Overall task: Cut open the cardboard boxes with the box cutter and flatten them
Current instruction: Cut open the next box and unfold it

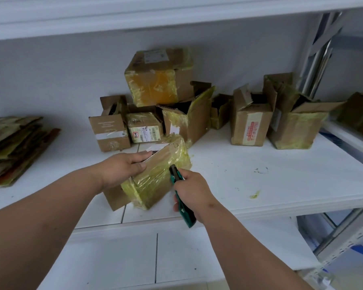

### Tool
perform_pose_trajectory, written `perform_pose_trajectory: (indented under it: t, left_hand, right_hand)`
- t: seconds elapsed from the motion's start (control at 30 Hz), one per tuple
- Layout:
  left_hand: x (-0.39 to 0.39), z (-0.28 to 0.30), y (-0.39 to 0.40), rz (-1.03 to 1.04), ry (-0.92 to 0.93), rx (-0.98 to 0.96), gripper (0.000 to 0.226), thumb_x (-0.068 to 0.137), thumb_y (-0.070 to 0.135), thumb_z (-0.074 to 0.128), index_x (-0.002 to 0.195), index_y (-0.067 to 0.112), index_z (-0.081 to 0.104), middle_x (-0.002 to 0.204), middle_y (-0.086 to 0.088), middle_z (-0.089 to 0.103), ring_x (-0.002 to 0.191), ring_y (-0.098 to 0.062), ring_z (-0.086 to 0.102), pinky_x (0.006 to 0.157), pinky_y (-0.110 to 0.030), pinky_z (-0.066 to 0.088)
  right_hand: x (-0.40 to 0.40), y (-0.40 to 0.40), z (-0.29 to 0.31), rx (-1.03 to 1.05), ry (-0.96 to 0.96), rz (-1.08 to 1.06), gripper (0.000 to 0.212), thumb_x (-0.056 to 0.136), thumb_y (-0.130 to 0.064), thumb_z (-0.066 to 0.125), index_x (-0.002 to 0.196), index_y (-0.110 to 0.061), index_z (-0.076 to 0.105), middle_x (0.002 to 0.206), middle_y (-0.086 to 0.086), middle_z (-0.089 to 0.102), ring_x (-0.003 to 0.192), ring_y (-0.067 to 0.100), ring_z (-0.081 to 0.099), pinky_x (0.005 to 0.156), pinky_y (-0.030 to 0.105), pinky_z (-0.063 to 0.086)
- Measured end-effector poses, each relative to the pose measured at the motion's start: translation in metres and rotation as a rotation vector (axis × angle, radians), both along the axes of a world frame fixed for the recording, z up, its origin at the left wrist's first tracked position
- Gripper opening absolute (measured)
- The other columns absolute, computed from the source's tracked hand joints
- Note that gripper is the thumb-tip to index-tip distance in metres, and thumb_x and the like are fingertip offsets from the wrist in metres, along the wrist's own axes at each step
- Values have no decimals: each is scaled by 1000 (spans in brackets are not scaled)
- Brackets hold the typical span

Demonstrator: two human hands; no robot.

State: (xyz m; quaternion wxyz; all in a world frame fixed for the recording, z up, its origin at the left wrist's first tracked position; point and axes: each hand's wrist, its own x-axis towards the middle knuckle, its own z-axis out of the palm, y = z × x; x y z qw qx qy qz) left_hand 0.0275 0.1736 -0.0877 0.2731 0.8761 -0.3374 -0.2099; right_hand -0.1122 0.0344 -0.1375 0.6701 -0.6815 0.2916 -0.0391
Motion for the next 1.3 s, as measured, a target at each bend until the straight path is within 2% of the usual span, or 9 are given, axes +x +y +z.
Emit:
perform_pose_trajectory:
  t: [0.1,0.23,0.43,0.57,0.77,0.93,1.03,1.17,1.3]
  left_hand:
    - [-5,0,-1,11,-28,4,44,103,28,46,146,35,41,154,14,33,141,-9,30,106,-15,19]
    - [-10,-1,-1,14,-34,1,43,103,28,46,146,35,41,155,14,30,143,-9,28,107,-17,18]
    - [-16,2,-1,22,-51,16,44,104,28,44,147,33,40,156,11,30,143,-11,29,111,-20,19]
    - [-17,2,1,16,-47,16,44,104,29,43,147,34,39,156,9,32,142,-13,30,111,-20,20]
    - [-13,4,3,-20,-60,15,45,105,29,41,149,32,35,158,6,29,144,-15,27,107,-18,19]
    - [-5,0,10,-5,-72,-2,45,105,34,38,150,36,33,157,1,31,144,-18,29,100,-16,21]
    - [-1,-2,14,-38,-54,7,46,104,37,38,150,39,31,158,2,31,144,-18,29,103,-19,22]
    - [9,4,22,-49,120,-15,47,103,31,43,148,44,34,157,9,29,144,-17,27,110,-27,22]
    - [17,11,35,-78,186,53,75,82,29,63,148,45,31,160,17,19,146,-14,22,118,-35,25]
  right_hand:
    - [-2,5,0,-33,3,8,36,88,-2,36,103,-29,55,75,8,55,41,19,57,65,40,55]
    - [-6,11,0,-105,2,23,29,86,-2,35,101,-15,56,77,7,55,45,22,62,54,30,51]
    - [-7,20,4,-97,6,33,19,91,-8,38,101,-13,54,85,9,57,52,25,67,47,23,47]
    - [-15,26,5,-4,-29,14,26,94,-6,39,108,-18,57,84,12,57,44,22,61,51,26,50]
    - [-19,58,6,17,-70,93,21,89,-1,40,96,-9,58,75,11,51,41,21,55,53,33,53]
    - [-29,70,13,77,-70,101,32,94,-1,41,114,-15,62,71,14,51,40,18,52,48,26,51]
    - [-33,74,16,68,-54,77,39,95,0,42,119,-23,63,73,15,52,40,16,51,44,22,48]
    - [-29,70,16,-36,1,44,53,94,-2,44,138,-28,53,76,11,58,37,13,53,43,19,47]
    - [-22,65,16,-78,14,10,56,92,-2,44,140,-31,52,73,13,60,41,19,56,45,20,49]
